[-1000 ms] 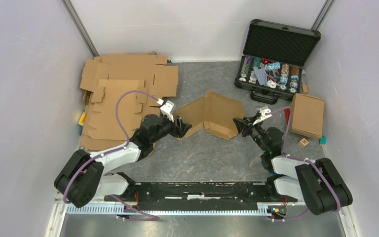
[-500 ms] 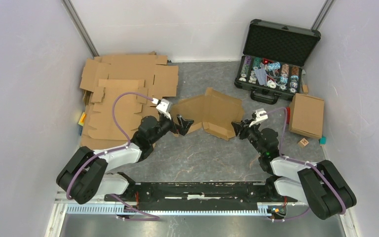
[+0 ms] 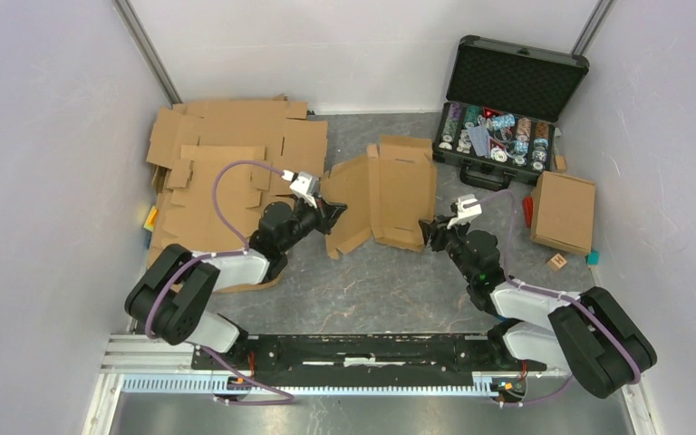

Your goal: Fold the paper box

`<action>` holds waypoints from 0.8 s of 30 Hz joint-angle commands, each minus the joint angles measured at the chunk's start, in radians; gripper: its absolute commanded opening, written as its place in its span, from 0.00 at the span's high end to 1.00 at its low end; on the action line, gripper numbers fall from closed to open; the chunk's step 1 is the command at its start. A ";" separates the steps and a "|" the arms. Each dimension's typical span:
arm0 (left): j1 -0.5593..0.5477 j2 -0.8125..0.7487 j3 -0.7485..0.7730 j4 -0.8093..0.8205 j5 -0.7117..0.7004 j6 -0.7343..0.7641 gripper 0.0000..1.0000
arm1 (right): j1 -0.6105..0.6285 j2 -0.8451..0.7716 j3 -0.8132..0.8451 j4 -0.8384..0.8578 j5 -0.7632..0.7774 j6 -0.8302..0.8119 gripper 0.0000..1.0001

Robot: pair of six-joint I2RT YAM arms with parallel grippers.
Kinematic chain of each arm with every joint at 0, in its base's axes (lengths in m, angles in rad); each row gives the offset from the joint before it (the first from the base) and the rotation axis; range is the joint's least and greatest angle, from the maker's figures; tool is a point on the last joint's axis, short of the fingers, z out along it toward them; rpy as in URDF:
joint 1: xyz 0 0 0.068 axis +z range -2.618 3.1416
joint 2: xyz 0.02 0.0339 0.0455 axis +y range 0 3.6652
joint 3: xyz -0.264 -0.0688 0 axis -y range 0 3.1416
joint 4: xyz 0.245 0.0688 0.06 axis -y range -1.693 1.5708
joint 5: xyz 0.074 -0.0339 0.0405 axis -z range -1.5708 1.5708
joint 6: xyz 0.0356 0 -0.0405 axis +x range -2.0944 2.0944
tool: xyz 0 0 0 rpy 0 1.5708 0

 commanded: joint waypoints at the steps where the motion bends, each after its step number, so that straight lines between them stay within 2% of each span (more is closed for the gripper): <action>1: 0.030 0.030 0.049 0.087 0.114 -0.062 0.98 | 0.006 -0.004 0.027 0.026 0.085 0.002 0.55; 2: 0.030 0.030 0.048 0.088 0.122 -0.059 0.98 | 0.006 -0.010 0.019 0.040 0.088 0.008 0.51; 3: 0.031 0.028 0.047 0.089 0.133 -0.049 0.98 | 0.006 -0.019 0.015 0.039 0.102 0.016 0.40; 4: 0.030 0.021 0.044 0.087 0.142 -0.038 0.98 | 0.008 -0.029 0.010 0.028 0.140 0.032 0.19; 5: 0.030 0.013 0.039 0.087 0.146 -0.026 0.98 | 0.006 -0.040 0.001 0.029 0.160 0.037 0.04; 10: 0.029 -0.037 0.018 0.055 0.140 0.027 0.98 | 0.007 -0.169 -0.037 0.006 0.203 0.014 0.02; 16: 0.020 -0.029 0.011 0.068 0.162 0.053 0.98 | 0.006 -0.253 -0.164 0.208 0.210 0.011 0.02; 18: 0.020 -0.027 0.005 0.084 0.165 0.058 0.98 | 0.002 -0.230 -0.129 0.125 0.233 0.019 0.02; 21: 0.016 -0.042 -0.010 0.081 0.167 0.068 0.98 | -0.002 -0.178 0.015 -0.118 0.207 -0.023 0.02; 24: 0.013 -0.099 -0.044 0.024 0.141 0.077 0.98 | -0.038 -0.185 -0.019 -0.061 0.079 -0.036 0.03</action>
